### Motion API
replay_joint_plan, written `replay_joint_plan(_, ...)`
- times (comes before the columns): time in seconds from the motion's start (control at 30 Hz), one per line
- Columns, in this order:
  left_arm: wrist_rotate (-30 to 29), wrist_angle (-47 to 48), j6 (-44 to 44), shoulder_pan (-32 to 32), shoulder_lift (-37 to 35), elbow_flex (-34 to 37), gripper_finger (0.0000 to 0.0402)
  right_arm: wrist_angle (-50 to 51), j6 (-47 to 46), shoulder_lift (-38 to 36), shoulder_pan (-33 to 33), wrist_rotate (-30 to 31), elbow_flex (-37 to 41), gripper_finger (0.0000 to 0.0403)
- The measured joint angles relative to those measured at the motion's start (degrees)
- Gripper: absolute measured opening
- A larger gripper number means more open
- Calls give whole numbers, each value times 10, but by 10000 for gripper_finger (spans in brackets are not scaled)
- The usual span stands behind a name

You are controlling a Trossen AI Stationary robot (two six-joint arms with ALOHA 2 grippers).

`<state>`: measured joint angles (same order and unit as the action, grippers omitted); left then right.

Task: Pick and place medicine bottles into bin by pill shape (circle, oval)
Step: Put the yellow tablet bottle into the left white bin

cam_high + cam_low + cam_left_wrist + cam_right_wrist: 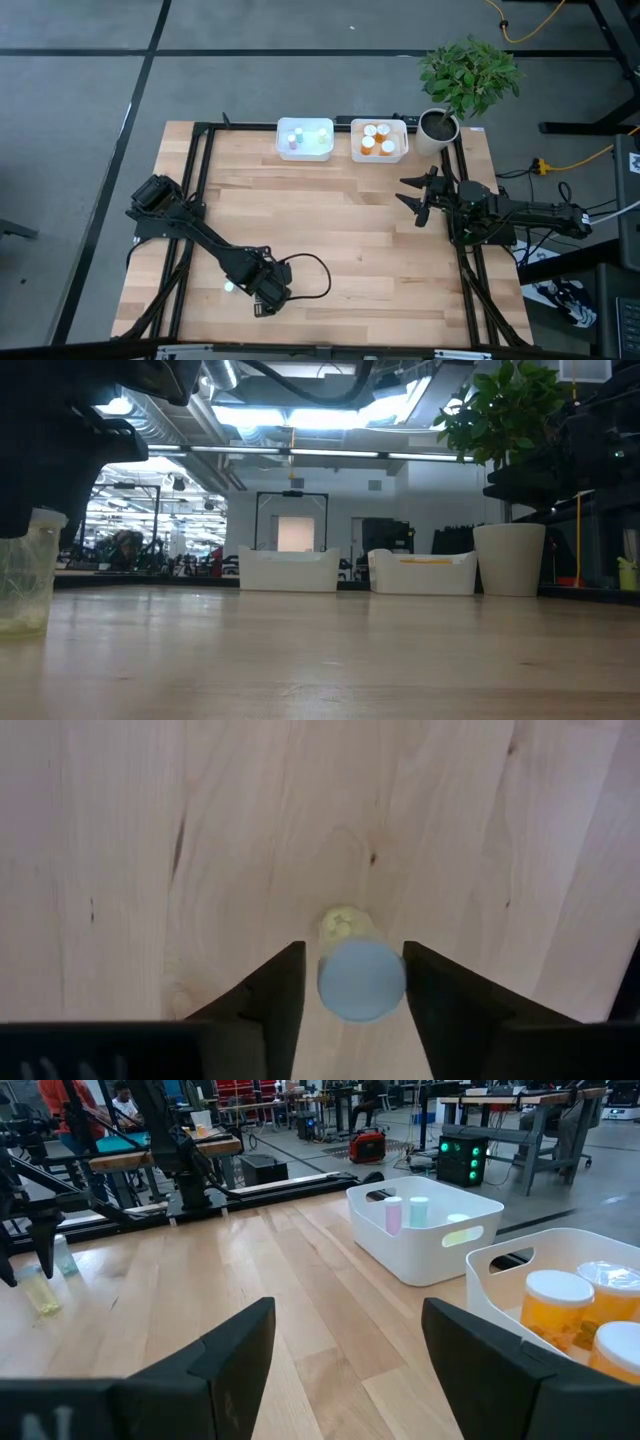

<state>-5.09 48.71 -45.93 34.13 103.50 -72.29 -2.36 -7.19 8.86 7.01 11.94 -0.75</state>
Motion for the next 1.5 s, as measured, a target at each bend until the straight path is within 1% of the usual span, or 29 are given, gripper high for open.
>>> replay_joint_plan(0.27, -1, 0, -5, -2, -1, 0, 103, 0, 0, 0, 0, 0, 0, 255)
replay_joint_plan(0.37, 0, 3, -33, -17, -1, -13, 95, 0, 0, 0, 0, 0, 0, 255)
replay_joint_plan(0.43, -3, 4, -34, -40, -1, -38, 95, 0, 0, 0, 0, 0, 0, 255)
replay_joint_plan(0.57, -22, 44, -3, -109, -1, -113, 95, 0, 0, 0, 0, 0, 0, 255)
replay_joint_plan(0.67, -42, 74, 36, -182, -1, -176, 94, 0, 0, 0, 0, 0, 0, 255)
replay_joint_plan(0.73, -54, 80, 45, -238, -1, -209, 94, 0, 0, 0, 0, 0, 0, 255)
replay_joint_plan(0.8, -49, 75, 59, -299, -1, -233, 94, 0, 1, 0, 0, 0, 0, 255)
replay_joint_plan(0.93, -30, 73, 122, -417, 11, -265, 93, 0, 0, 0, 0, 0, 0, 255)
replay_joint_plan(1.07, -12, 75, 167, -513, 40, -287, 93, 0, 0, 0, 0, 0, 0, 255)
replay_joint_plan(1.23, -19, 81, 214, -583, 95, -309, 93, 0, 0, 0, 0, 0, 0, 255)
replay_joint_plan(1.4, -25, 82, 239, -622, 144, -331, 93, 0, 0, 0, 0, 0, 0, 255)
replay_joint_plan(1.5, -50, 83, 251, -638, 165, -342, 92, 0, 1, 0, 0, 0, 0, 255)
